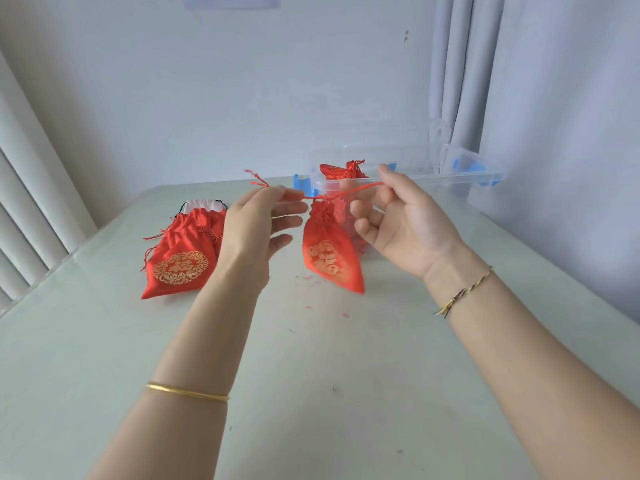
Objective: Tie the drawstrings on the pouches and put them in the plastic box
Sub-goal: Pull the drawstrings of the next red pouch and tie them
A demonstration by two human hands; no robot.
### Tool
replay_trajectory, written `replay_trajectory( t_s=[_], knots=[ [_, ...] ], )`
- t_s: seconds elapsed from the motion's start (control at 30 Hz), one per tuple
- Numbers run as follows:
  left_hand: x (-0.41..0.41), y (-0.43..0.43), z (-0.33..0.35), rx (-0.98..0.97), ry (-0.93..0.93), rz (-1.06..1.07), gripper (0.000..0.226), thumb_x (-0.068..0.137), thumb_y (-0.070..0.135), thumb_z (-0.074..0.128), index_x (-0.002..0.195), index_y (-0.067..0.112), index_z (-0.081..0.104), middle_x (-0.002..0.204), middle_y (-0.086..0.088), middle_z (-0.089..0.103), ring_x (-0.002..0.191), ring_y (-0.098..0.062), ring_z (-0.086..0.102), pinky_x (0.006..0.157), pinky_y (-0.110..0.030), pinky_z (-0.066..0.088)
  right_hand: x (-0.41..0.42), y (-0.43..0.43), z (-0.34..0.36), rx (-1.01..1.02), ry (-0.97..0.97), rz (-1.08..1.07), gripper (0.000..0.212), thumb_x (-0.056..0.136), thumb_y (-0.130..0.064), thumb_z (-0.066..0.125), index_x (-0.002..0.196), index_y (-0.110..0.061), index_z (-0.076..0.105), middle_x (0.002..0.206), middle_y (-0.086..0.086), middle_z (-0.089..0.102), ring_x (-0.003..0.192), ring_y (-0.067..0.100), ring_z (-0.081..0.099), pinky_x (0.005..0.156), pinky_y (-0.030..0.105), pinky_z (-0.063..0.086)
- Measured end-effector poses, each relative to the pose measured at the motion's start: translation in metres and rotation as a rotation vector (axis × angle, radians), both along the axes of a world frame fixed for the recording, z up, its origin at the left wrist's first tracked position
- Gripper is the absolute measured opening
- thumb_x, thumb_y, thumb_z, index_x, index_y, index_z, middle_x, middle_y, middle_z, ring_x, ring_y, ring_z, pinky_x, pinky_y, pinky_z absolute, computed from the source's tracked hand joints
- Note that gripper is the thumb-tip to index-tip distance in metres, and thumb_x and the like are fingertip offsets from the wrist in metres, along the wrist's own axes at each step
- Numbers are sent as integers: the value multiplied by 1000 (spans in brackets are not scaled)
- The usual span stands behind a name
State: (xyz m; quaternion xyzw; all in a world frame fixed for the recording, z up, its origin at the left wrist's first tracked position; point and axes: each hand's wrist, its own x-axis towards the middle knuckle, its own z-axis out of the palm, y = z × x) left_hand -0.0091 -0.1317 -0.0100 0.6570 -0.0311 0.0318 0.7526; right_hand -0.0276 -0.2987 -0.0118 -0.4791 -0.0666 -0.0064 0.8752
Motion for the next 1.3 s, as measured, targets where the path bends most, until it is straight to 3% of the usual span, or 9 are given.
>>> replay_trajectory(
  t_s=[0.1,0.33,0.47,0.7,0.8,0.9,1.03,1.13,1.3],
  knots=[
    [4,1,-5,89,14,75,24,92,24,46,77,18,62,78,2,69,67,-11,58,59,-24,40,0,0,-3,31,35,13,46,95,-33,43,52,-18,39,70,3,69,55,12,65,44,18,48],
    [8,-1,-8,51,-113,152,34,95,14,38,61,17,40,73,4,70,76,-11,64,68,-26,42,6,-2,-18,-379,92,-262,40,95,-28,48,58,-16,39,42,-1,49,34,13,41,37,15,34],
    [3,-2,-1,-217,-129,-185,36,100,19,35,65,15,41,67,1,67,75,-16,68,65,-22,48,5,-4,-15,-385,95,-284,39,95,-28,48,59,-15,41,43,-1,54,34,12,45,37,17,37],
    [-3,-3,-1,144,-141,-282,24,95,19,50,78,8,62,66,1,63,56,-8,58,53,-16,44,-2,-1,2,-282,-23,-225,36,95,-28,48,62,-14,48,72,6,67,44,10,54,43,19,44],
    [-4,-5,-1,327,-162,-323,18,88,15,60,86,-2,67,70,-5,60,59,-10,55,56,-18,44,-5,4,8,-303,-81,-224,31,93,-28,52,67,-13,56,69,1,60,48,10,53,45,19,43],
    [-8,-9,1,481,-205,-349,8,83,14,66,79,8,69,67,-7,57,56,-8,51,56,-18,43,-7,11,8,-401,-134,-241,29,92,-27,54,68,-14,61,63,-3,55,50,8,48,46,18,39],
    [-10,-13,1,503,-230,-337,14,84,12,66,70,11,65,60,-3,54,48,-3,48,48,-15,42,-8,14,5,-493,-160,-241,30,94,-29,51,70,-14,62,62,-3,53,48,9,41,43,19,31],
    [-7,-13,-1,450,-171,-323,13,85,14,65,73,7,65,64,-4,55,53,-8,49,57,-21,44,-6,11,3,-546,-69,-256,32,97,-35,43,77,-13,54,67,3,60,43,12,44,40,20,32],
    [-4,-12,-2,336,-98,-326,11,88,11,59,78,4,60,67,-4,57,58,-12,51,57,-21,45,-7,12,2,-638,5,-191,13,94,-12,42,82,-11,48,70,9,60,45,14,55,45,25,37]
  ],
)
